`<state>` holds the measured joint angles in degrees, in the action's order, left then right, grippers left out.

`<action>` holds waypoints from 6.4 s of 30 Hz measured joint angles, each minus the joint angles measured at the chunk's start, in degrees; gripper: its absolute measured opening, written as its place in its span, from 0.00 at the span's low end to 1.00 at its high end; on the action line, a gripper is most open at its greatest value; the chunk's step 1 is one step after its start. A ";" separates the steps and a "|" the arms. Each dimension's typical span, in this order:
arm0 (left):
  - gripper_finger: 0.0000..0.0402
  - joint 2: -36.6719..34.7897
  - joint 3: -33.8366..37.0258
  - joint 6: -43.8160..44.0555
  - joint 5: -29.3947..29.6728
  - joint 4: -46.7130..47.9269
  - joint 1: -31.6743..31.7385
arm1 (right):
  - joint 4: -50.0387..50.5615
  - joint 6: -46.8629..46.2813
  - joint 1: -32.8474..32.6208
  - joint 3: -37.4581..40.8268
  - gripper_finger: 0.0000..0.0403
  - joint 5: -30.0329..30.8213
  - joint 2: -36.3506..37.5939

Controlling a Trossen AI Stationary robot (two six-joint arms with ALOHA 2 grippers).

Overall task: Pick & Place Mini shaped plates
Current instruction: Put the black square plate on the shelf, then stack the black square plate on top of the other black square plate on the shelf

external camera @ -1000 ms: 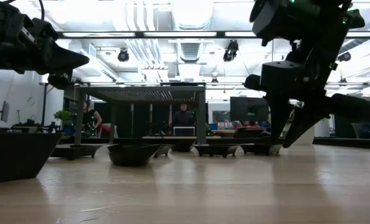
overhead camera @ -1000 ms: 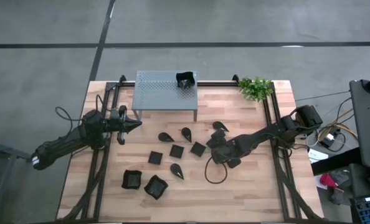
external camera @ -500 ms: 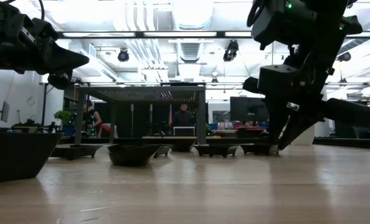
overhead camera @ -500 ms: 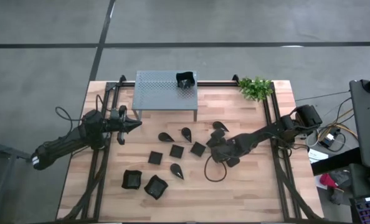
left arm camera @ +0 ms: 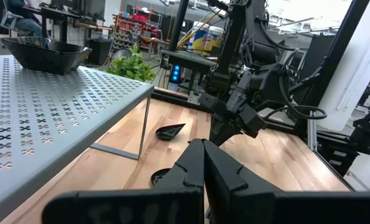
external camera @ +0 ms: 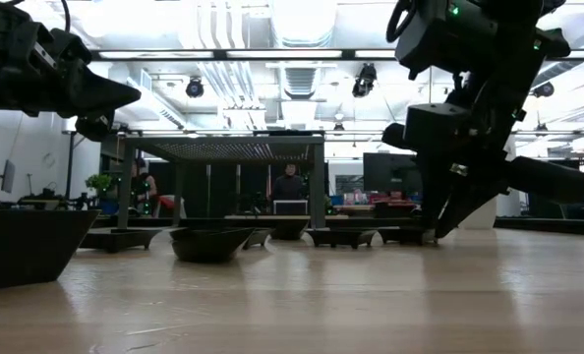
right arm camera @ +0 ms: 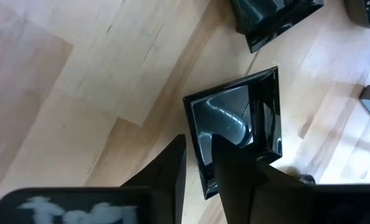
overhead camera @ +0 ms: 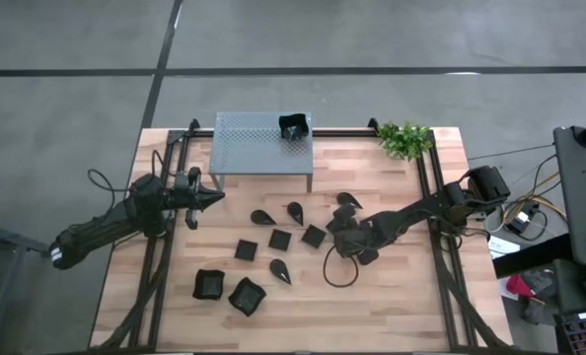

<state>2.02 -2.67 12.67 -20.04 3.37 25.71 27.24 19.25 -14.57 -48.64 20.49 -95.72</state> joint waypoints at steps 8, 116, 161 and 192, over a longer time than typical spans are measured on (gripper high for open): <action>0.01 0.02 0.01 -0.02 0.00 0.01 0.00 | -1.28 0.02 0.00 -0.05 0.17 0.04 -2.06; 0.01 0.09 -0.01 0.00 0.00 -0.01 0.01 | 7.07 3.76 20.57 -43.39 0.02 13.38 -12.28; 0.01 0.09 0.01 0.00 0.01 0.00 0.00 | 8.39 3.37 19.45 -42.95 0.15 12.01 -11.96; 0.01 0.11 0.00 -0.02 0.00 -0.01 0.01 | 16.11 -30.96 0.33 -40.17 0.18 -8.52 -16.22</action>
<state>2.13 -2.67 12.64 -20.04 3.36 25.73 43.35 -11.71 -14.24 -88.82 11.97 -111.95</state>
